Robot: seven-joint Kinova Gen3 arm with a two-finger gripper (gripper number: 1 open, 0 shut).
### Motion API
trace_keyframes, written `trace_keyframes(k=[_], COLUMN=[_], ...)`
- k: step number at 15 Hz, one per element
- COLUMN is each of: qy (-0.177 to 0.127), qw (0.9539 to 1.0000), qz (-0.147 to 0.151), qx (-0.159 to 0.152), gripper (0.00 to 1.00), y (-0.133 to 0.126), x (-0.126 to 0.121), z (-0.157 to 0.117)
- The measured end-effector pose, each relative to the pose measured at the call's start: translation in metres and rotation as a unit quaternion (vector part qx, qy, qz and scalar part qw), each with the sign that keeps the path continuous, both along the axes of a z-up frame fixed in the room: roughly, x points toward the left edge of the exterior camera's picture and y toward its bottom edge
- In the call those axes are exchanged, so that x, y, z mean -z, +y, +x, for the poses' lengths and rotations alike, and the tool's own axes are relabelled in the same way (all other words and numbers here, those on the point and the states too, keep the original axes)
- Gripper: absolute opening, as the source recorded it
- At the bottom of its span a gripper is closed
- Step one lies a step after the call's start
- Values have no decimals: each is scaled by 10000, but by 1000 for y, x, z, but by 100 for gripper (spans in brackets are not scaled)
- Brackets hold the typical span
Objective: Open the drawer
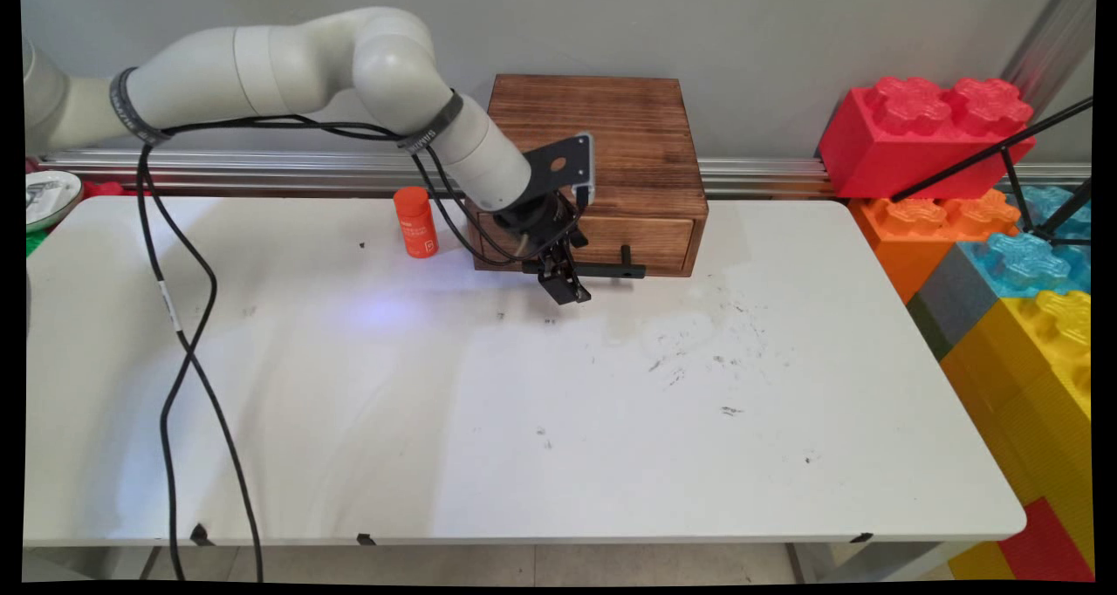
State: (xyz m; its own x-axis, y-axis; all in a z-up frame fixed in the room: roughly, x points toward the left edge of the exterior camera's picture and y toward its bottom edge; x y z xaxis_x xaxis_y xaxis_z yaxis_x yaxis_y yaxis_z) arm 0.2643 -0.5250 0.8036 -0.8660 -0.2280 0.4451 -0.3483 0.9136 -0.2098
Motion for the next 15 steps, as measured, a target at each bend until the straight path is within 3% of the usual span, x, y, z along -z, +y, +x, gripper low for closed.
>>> trace_keyframes(k=[15], qy=[-71], qw=[9999], qz=[41], qx=[-100], gripper=[100], y=[0], x=[24], z=[-12])
